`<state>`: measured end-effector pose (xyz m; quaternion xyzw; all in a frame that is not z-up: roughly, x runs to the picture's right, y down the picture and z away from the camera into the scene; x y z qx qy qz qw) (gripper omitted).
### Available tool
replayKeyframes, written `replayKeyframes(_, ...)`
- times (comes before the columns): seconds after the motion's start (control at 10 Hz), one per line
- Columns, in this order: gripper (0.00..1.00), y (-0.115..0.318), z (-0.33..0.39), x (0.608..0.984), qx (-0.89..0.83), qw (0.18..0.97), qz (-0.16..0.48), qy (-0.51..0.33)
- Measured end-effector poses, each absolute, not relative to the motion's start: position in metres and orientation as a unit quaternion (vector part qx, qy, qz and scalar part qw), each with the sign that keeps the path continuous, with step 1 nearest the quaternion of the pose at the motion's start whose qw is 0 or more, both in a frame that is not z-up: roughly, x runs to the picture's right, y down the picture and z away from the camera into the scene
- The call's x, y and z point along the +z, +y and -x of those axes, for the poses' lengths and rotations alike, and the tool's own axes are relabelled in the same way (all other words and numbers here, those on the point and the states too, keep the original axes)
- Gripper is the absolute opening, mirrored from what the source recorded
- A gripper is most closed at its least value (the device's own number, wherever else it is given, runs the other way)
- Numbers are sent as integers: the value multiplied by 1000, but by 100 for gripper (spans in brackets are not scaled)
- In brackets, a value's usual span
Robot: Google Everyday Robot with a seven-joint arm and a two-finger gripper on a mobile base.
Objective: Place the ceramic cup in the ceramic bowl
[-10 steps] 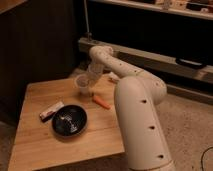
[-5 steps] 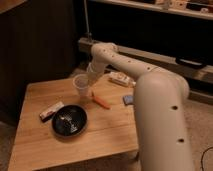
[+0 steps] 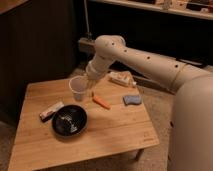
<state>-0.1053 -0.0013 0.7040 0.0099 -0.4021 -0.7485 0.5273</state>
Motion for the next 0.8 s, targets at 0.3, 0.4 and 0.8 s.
replayKeyframes(0.3,0,37,124,715,-777,473,-25,-416)
replayKeyframes(0.4,0,51,124,729,-782,464,-24,-415)
replayKeyframes(0.8,0,73,140,760,-792,446,-19,-416)
